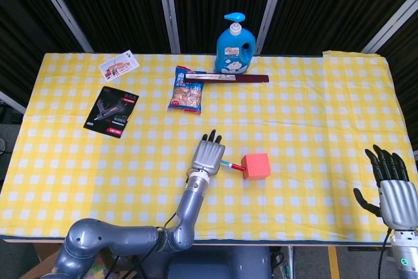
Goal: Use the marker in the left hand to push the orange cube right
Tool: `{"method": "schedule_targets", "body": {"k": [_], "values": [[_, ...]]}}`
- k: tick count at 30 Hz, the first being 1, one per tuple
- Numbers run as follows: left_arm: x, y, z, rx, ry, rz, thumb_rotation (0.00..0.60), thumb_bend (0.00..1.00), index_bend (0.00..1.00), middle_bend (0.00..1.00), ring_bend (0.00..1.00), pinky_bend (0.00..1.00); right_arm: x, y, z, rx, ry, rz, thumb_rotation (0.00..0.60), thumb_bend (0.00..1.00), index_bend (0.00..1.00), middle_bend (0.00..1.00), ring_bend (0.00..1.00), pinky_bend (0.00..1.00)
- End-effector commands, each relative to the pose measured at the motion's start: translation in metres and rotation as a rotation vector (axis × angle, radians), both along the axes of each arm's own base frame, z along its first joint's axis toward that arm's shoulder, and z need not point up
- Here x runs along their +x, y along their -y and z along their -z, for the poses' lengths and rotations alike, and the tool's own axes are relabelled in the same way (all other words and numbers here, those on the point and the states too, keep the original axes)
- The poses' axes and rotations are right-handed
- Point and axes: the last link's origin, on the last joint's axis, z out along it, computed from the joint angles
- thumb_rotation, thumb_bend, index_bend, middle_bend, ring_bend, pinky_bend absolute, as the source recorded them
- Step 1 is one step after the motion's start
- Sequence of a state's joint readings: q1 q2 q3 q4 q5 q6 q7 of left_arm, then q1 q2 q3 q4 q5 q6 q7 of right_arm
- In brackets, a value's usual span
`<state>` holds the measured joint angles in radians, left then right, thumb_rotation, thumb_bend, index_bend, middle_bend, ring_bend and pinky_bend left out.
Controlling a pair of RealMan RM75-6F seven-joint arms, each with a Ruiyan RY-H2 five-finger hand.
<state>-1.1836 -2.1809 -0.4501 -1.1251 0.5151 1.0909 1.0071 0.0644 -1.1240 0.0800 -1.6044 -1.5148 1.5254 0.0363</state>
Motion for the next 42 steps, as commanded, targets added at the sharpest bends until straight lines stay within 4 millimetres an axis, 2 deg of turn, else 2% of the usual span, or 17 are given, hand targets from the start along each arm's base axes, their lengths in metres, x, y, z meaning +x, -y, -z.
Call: {"method": "schedule_targets", "body": {"k": [1, 5, 13, 21, 25, 26, 29, 34, 42], "values": [[-0.004, -0.001, -0.003, 0.005, -0.002, -0.007, 0.6, 0.46, 0.57, 0.16, 0.04, 0.16, 0.0, 0.0, -0.001, -0.002, 0.0, 0.001, 0.6, 0.38, 0.0, 0.0, 0.0, 0.0], [-0.025, -0.006, -0.02, 0.036, -0.021, -0.025, 0.6, 0.46, 0.57, 0.16, 0.04, 0.16, -0.001, -0.001, -0.002, -0.006, 0.001, 0.006, 0.6, 0.38, 0.0, 0.0, 0.0, 0.0], [-0.08, -0.019, -0.089, 0.136, -0.056, -0.05, 0.6, 0.46, 0.57, 0.16, 0.04, 0.16, -0.001, -0.001, -0.001, -0.006, -0.005, 0.009, 0.6, 0.38, 0.0, 0.0, 0.0, 0.0], [-0.135, -0.012, -0.139, 0.174, -0.067, -0.082, 0.6, 0.46, 0.57, 0.16, 0.04, 0.16, 0.0, 0.0, 0.001, -0.002, -0.013, 0.008, 0.6, 0.38, 0.0, 0.0, 0.0, 0.0], [-0.158, -0.006, -0.153, 0.181, -0.072, -0.109, 0.6, 0.46, 0.57, 0.16, 0.04, 0.16, 0.0, 0.0, 0.002, -0.001, -0.015, 0.01, 0.6, 0.38, 0.0, 0.0, 0.0, 0.0], [-0.181, -0.003, -0.163, 0.193, -0.084, -0.161, 0.6, 0.45, 0.57, 0.16, 0.04, 0.16, 0.0, 0.001, 0.003, 0.0, -0.015, 0.012, 0.6, 0.38, 0.0, 0.0, 0.0, 0.0], [-0.199, 0.0, -0.171, 0.188, -0.082, -0.176, 0.6, 0.45, 0.57, 0.16, 0.04, 0.16, 0.001, 0.001, 0.004, 0.0, -0.016, 0.012, 0.6, 0.38, 0.0, 0.0, 0.0, 0.0], [-0.213, -0.003, -0.175, 0.194, -0.09, -0.177, 0.6, 0.44, 0.56, 0.16, 0.04, 0.16, 0.001, 0.002, 0.005, 0.001, -0.018, 0.013, 0.6, 0.38, 0.0, 0.0, 0.0, 0.0], [-0.226, -0.006, -0.178, 0.207, -0.123, -0.179, 0.6, 0.26, 0.43, 0.08, 0.02, 0.11, 0.0, 0.001, 0.004, 0.001, -0.019, 0.016, 0.6, 0.38, 0.0, 0.0, 0.0, 0.0]]}}
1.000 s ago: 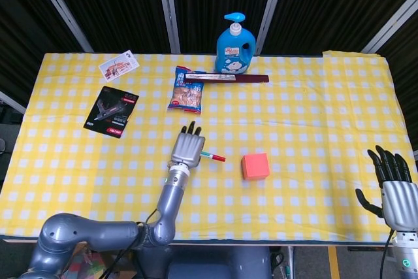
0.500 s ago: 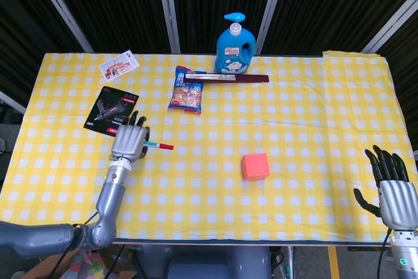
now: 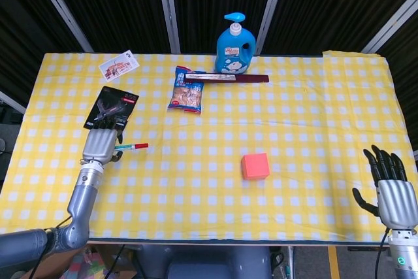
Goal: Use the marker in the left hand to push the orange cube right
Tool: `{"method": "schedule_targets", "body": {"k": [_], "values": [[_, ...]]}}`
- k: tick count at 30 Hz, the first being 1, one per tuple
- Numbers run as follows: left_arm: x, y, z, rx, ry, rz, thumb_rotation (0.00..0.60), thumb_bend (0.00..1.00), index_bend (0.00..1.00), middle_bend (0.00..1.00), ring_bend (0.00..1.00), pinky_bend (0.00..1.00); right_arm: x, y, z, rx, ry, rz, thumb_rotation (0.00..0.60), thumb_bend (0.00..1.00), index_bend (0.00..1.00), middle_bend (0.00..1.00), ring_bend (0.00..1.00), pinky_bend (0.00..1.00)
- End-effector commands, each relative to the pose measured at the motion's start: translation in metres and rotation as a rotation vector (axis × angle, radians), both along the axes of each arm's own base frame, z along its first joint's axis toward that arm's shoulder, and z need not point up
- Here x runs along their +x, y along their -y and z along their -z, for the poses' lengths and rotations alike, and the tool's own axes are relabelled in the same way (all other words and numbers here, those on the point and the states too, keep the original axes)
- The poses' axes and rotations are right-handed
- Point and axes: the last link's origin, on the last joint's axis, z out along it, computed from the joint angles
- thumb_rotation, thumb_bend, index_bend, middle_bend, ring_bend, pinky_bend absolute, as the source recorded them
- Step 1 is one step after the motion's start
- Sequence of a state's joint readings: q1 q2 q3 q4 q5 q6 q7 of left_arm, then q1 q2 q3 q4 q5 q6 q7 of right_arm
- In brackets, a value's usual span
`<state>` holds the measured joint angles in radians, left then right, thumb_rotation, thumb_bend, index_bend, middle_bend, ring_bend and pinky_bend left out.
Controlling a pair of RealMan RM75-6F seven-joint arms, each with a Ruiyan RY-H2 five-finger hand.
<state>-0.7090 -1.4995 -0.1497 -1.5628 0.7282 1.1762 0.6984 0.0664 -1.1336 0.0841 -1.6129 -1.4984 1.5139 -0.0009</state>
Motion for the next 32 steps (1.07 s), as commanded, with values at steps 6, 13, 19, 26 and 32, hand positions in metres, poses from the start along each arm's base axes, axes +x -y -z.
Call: {"method": "schedule_targets", "body": {"k": [6, 13, 19, 26, 32], "values": [[-0.01, 0.002, -0.01, 0.03, -0.006, -0.01, 0.6, 0.21, 0.3, 0.04, 0.0, 0.09, 0.0, 0.0, 0.0, 0.003, -0.005, -0.005, 0.6, 0.38, 0.0, 0.0, 0.0, 0.0], [-0.019, 0.029, -0.043, 0.1, 0.102, 0.038, 0.6, 0.21, 0.2, 0.04, 0.0, 0.08, -0.001, 0.0, 0.0, 0.005, -0.016, 0.0, 0.6, 0.38, 0.0, 0.0, 0.0, 0.0], [-0.049, 0.072, -0.081, 0.179, 0.105, 0.101, 0.6, 0.18, 0.11, 0.01, 0.0, 0.07, -0.001, 0.0, 0.001, 0.002, -0.044, -0.006, 0.6, 0.38, 0.0, 0.0, 0.0, 0.0], [-0.089, 0.124, -0.113, 0.21, 0.112, 0.087, 0.6, 0.12, 0.0, 0.0, 0.0, 0.01, 0.001, 0.003, 0.004, -0.024, -0.082, -0.017, 0.6, 0.38, 0.0, 0.0, 0.0, 0.0], [-0.101, 0.146, -0.122, 0.218, 0.088, 0.119, 0.6, 0.11, 0.0, 0.0, 0.0, 0.0, 0.003, 0.002, 0.006, -0.024, -0.09, -0.016, 0.6, 0.38, 0.0, 0.0, 0.0, 0.0]]}}
